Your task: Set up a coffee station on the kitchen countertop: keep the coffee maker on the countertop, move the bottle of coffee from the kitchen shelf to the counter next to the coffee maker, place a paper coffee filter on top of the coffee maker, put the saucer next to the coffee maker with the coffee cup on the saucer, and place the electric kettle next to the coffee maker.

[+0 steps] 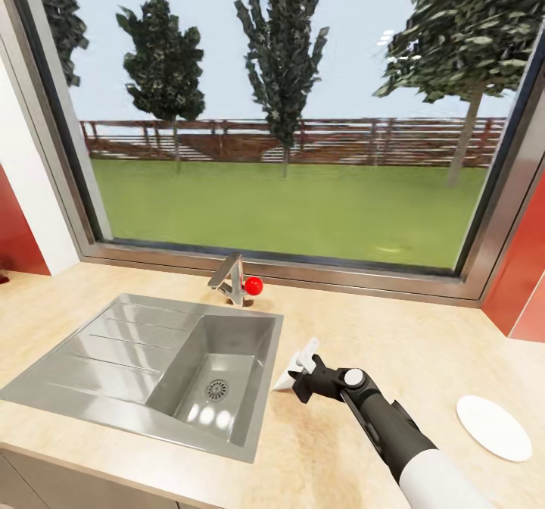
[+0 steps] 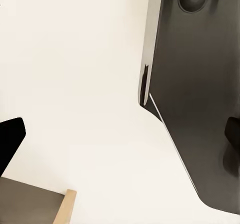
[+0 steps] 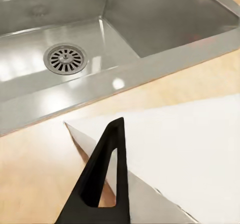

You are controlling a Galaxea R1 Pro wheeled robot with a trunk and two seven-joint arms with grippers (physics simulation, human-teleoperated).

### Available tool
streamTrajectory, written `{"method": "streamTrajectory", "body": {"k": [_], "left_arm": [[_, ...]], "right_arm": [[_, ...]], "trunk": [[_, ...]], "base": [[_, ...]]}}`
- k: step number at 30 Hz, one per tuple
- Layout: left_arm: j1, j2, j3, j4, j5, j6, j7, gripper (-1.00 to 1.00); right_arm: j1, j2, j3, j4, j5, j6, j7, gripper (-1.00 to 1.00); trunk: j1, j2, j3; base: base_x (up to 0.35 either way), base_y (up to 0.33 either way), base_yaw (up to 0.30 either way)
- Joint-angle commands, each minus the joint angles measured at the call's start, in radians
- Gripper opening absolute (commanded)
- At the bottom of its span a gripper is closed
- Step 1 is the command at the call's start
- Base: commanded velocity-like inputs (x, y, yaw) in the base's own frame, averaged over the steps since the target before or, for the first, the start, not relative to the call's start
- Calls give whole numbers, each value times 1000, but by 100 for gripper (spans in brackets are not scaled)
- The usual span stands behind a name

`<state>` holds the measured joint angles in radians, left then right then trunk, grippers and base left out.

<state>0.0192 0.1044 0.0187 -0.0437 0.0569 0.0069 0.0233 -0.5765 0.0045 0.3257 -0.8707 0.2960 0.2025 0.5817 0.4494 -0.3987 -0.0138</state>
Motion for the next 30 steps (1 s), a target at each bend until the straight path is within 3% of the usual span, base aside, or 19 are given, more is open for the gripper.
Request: {"method": "streamTrajectory", "body": {"k": [1, 26, 30], "left_arm": [[1, 0, 1, -2, 6, 1, 1, 100], [1, 0, 1, -2, 6, 1, 1, 100], [1, 0, 1, -3, 6, 0, 0, 100]], "right_arm": [[0, 0, 0, -1, 12, 5, 4, -100], [-1, 0, 1, -5, 12, 6, 4, -100], [-1, 5, -6, -54, 11, 7, 1, -100]], "trunk": [[1, -1, -2], [1, -1, -2], [1, -1, -2]], "base": [[0, 0, 0], [0, 0, 0], [0, 0, 0]]}}
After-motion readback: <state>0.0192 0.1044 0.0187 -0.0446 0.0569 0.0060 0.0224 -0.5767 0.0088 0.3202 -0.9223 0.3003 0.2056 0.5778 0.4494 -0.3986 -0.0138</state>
